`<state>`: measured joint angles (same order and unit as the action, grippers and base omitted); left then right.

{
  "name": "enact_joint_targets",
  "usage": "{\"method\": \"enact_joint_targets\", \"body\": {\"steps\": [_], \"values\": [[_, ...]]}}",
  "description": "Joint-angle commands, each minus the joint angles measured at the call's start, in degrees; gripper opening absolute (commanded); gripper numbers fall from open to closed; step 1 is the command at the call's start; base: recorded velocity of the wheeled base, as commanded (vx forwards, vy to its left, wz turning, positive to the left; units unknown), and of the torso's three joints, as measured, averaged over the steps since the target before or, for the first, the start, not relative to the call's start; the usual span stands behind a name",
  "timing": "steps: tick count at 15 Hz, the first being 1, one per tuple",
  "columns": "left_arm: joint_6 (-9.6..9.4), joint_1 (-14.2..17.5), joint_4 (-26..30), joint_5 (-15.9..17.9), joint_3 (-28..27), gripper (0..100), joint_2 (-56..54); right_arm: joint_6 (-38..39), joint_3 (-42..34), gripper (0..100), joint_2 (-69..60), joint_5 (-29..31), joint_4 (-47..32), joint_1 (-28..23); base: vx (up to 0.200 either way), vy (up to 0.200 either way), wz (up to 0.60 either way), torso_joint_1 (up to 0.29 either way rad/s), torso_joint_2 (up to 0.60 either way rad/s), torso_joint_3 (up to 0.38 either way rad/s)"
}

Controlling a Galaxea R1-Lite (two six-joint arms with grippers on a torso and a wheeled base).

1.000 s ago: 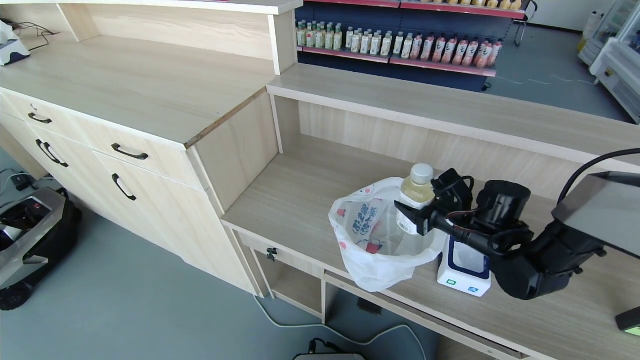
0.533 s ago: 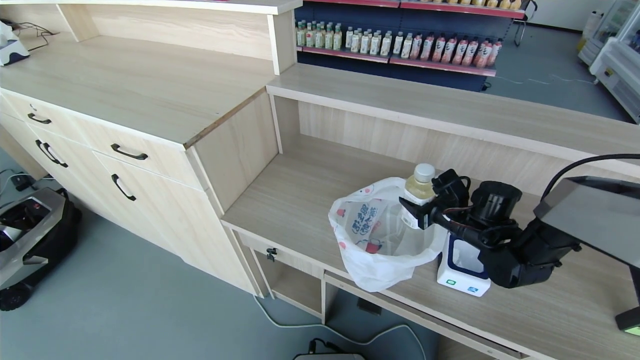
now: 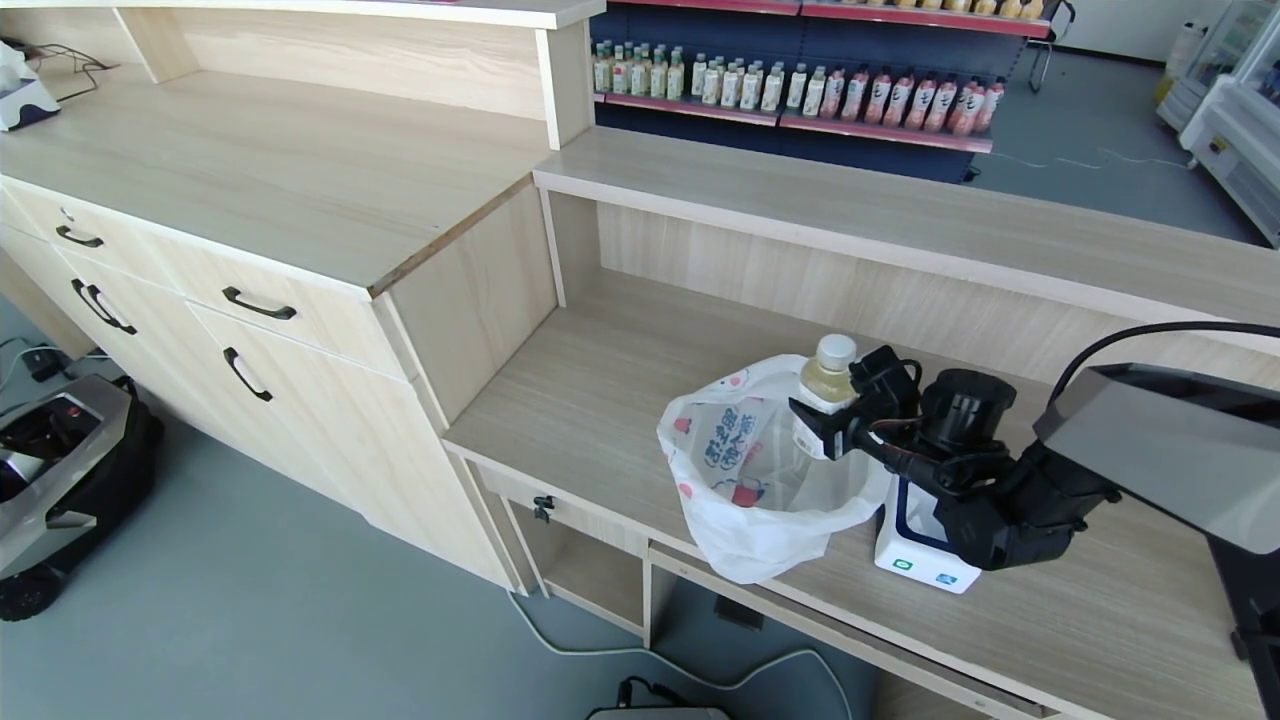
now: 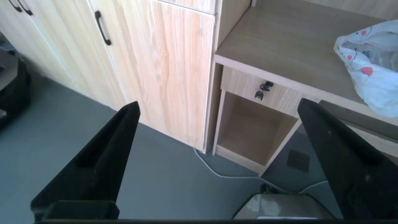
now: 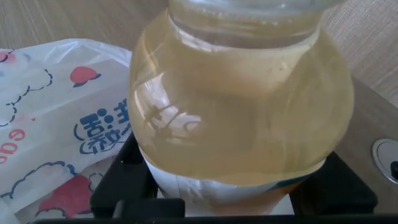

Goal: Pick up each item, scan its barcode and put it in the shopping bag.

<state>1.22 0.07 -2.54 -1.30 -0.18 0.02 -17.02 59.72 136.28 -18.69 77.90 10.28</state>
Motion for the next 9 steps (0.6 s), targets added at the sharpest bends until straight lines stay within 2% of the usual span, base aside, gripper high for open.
{"method": "enact_joint_targets", "body": {"steps": [1, 9], "values": [[0.01, 0.0, 0.0, 0.0, 0.0, 100, 0.0, 0.0, 0.1, 0, 1.0, 0.0, 0.2, 0.4, 0.0, 0.0, 0.0, 0.0, 0.0, 0.0], [0.01, 0.0, 0.0, 0.0, 0.0, 100, 0.0, -0.6, 0.7, 0, 2.9, 0.0, 0.3, 1.0, 0.0, 0.0, 0.0, 0.0, 0.0, 0.0]]}}
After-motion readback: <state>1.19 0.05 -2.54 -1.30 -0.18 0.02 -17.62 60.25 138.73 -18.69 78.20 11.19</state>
